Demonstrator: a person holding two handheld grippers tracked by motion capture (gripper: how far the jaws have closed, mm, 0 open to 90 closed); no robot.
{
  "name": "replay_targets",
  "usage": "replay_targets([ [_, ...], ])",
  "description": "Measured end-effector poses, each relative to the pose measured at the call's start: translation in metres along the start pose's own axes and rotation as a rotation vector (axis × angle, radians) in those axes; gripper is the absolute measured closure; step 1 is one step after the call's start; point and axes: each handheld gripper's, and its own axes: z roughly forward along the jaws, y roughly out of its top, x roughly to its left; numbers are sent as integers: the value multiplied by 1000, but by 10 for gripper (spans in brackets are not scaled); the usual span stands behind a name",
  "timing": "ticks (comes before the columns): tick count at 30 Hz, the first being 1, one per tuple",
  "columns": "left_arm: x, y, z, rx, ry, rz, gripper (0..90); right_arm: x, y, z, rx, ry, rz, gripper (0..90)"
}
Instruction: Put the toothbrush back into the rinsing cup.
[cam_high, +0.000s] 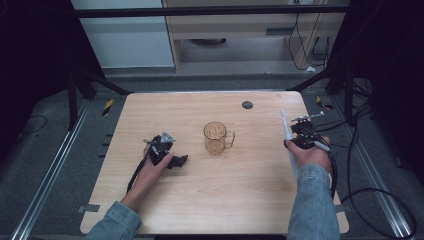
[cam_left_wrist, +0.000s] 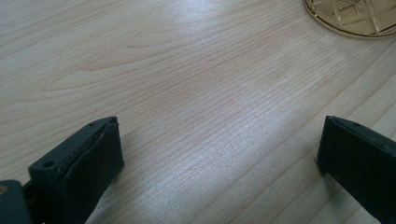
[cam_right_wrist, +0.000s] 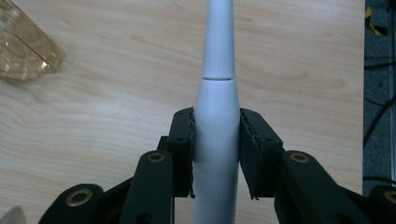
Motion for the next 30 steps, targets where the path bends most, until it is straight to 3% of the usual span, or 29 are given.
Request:
replay_targets([
  [5, 0, 0, 0, 0, 0, 0, 0, 9, 7, 1, -44, 5, -18, 673],
  [18, 0, 0, 0, 0, 1, 2, 0, 50, 42, 7, -193, 15, -62, 672],
  [30, 0, 0, 0, -1, -1, 2, 0, 70, 54, 15, -244, 12, -45, 672],
])
